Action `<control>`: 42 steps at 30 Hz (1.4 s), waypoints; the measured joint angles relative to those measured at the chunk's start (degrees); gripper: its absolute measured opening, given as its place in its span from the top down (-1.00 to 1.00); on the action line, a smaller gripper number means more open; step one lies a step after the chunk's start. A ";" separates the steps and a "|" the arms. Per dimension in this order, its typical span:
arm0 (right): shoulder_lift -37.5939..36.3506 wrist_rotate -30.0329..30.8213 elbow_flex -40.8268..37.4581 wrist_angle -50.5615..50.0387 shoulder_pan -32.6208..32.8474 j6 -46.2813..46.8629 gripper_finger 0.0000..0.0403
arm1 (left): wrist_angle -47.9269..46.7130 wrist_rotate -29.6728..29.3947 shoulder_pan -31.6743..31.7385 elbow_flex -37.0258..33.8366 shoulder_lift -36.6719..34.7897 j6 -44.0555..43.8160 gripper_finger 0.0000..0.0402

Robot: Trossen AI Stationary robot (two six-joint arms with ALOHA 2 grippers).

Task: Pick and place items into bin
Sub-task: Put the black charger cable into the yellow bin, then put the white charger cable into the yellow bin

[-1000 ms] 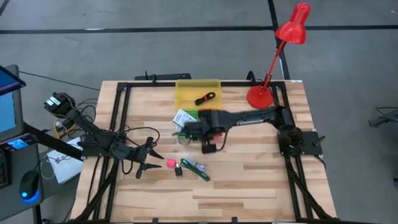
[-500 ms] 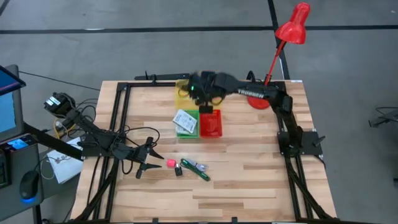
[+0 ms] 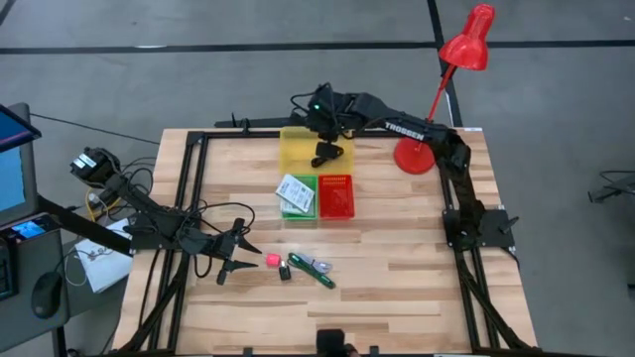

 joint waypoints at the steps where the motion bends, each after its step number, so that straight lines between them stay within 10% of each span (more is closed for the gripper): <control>1: 0.03 -0.04 0.00 0.03 0.07 -0.34 0.68 | 0.00 0.00 0.00 0.00 0.00 0.00 0.17; 16: 0.05 -1.08 0.00 -1.06 1.60 1.24 0.56 | -0.04 -0.01 0.01 0.00 0.00 -0.02 0.17; 29: 0.17 -25.68 -2.67 -10.58 13.33 12.71 0.56 | -0.33 -0.02 0.02 0.00 0.00 -0.33 0.17; 42: 0.20 -21.30 -12.86 5.62 30.21 27.26 0.56 | -0.16 -0.02 0.01 0.00 0.00 -0.42 0.17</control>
